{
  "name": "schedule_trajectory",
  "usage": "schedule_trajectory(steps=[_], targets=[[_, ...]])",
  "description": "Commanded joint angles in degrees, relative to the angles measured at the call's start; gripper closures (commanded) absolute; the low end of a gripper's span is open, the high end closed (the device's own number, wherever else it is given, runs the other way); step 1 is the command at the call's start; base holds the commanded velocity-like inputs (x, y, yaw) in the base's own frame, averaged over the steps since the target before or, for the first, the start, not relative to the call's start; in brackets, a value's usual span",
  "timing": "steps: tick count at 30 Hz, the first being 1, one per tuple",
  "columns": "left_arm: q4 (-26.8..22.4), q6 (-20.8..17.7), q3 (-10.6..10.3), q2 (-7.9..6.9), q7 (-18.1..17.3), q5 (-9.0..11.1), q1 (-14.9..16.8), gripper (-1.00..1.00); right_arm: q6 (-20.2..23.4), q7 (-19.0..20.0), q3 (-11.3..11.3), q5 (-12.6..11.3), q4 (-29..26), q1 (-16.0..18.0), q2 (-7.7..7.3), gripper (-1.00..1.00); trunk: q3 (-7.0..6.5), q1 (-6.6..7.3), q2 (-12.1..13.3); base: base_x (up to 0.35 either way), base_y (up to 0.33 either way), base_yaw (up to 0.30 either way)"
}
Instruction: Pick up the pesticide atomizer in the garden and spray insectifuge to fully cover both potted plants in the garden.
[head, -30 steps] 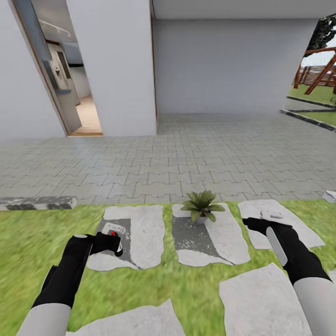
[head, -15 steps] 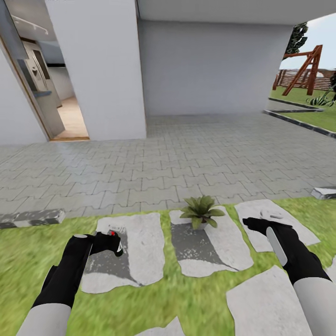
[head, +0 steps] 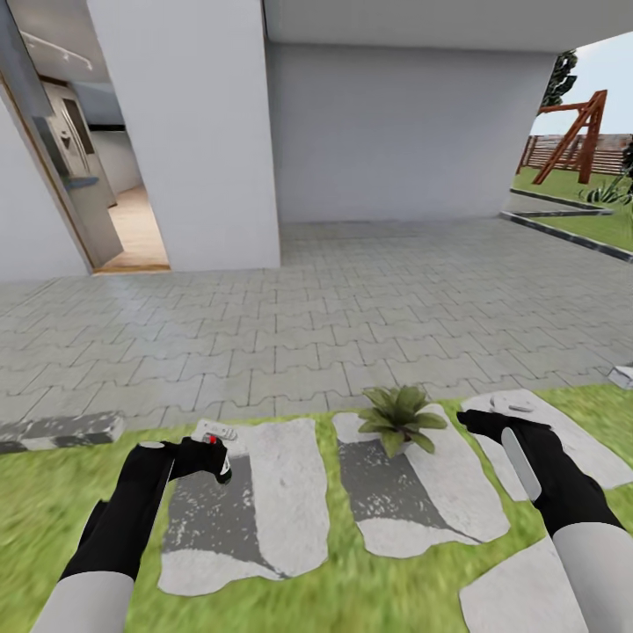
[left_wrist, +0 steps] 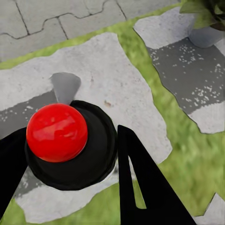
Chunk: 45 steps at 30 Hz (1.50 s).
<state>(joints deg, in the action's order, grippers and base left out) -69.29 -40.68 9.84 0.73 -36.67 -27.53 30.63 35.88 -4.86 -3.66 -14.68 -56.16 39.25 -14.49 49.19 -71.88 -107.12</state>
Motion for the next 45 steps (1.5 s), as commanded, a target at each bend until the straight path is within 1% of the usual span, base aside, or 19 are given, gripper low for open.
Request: schedule_trajectory(steps=[1,22,33,40,45], targets=[[-0.06,-0.1,0.18,0.06,-0.6,-0.52,0.04,1.0,0.25,-0.5,0.06,-0.61,-0.09,0.03,-0.01,-1.0,0.05,-0.02,-0.02,0.293,0.217,-0.103],[-0.06,-0.1,0.18,0.06,-0.6,-0.52,0.04,1.0,0.25,-0.5,0.06,-0.61,-0.09,0.03,-0.06,-1.0,0.05,-0.02,-0.02,0.293,0.213,-0.249],[-0.06,-0.1,0.18,0.03,-0.6,-0.53,0.04,1.0,0.25,-0.5,0.06,-0.61,-0.09,0.03,-0.02,-1.0,0.05,-0.02,-0.02,0.293,0.08,-0.26],[-0.06,-0.1,0.18,0.04,-0.59,-0.57,0.04,1.0,0.26,-0.5,0.01,-0.61,-0.09,0.03,-0.05,-1.0,0.05,-0.02,-0.02,0.283,0.002,-0.042],[-0.06,-0.1,0.16,0.06,-0.58,-0.52,0.04,1.0,0.25,-0.5,-0.12,-0.61,-0.09,0.03,-0.07,-1.0,0.04,-0.02,-0.02,0.03,0.025,-0.061]])
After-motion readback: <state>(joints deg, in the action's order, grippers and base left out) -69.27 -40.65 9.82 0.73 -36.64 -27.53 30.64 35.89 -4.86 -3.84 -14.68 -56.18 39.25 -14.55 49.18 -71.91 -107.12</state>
